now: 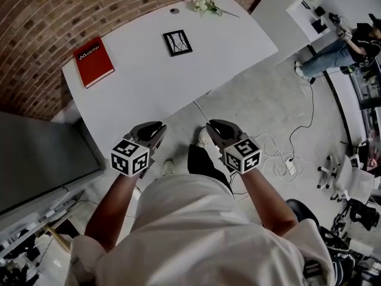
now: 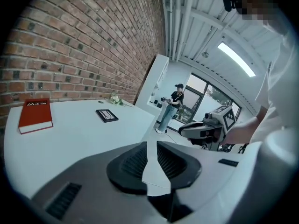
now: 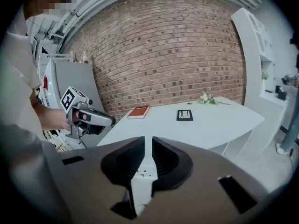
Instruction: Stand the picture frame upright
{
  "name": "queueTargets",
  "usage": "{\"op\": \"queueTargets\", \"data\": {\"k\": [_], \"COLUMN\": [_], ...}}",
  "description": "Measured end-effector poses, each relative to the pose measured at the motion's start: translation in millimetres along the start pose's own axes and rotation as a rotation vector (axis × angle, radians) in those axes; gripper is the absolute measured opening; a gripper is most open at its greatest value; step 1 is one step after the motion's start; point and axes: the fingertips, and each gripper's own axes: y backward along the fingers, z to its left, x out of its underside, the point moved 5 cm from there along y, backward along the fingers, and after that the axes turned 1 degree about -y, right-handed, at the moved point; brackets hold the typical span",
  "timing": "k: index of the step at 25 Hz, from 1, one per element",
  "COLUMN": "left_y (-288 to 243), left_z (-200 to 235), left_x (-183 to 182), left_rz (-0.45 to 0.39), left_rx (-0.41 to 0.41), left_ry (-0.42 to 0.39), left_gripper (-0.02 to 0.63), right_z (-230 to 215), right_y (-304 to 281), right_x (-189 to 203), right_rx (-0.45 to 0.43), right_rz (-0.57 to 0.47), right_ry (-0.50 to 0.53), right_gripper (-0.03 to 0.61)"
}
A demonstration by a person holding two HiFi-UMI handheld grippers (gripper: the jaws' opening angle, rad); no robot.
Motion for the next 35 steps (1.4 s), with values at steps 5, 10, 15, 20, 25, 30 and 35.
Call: {"op": "queueTargets", "data": {"k": [5,10,15,20,25,30,35], "left_y": [-45.8,-92.3,-140.4,-171.8,-190.9,-200.5,-207.9], "left_z": [13.5,36.2,48.9,73.7,100.7,136.9,175.6], "left_x": [-24.7,-54.3,-86.2,-100.7,-103.4,-110.3,-114.0], "left_rz": [0.000,0.013,0.011,-0.001,0.026,0.038,0.049], "left_rx": [-0.053,-0.139,-0.207,-0.259,-0.267,-0.246,-0.203], "left_ry": [0.041,0.087,0.131,0.189,0.217,0.245,0.281], "left_gripper": [0.066,0.066,0.072,0.072,0.071,0.071,0.071], "right_z": [-61.8,-131.4,-198.9,-238.4,-258.1,-269.3,-276.8], "right_y": [-25.7,-56.9,-79.9,-117.5,-150.7,-185.7,-219.0], "right_x": [-13.6,-37.7,-59.4,-67.7,-75.2,-85.5,-92.1], "right_rx": [-0.067,-0.141,-0.205,-0.266,-0.279,-0.263,-0.253], "right_rz": [0.016,0.043,0.066,0.103,0.126,0.160,0.206], "right_ry": [-0.010,-0.031,-0.049,-0.031,-0.081,-0.115,-0.150], "right_gripper": [0.049,0.051,0.051,0.051,0.050,0.049,0.051]}}
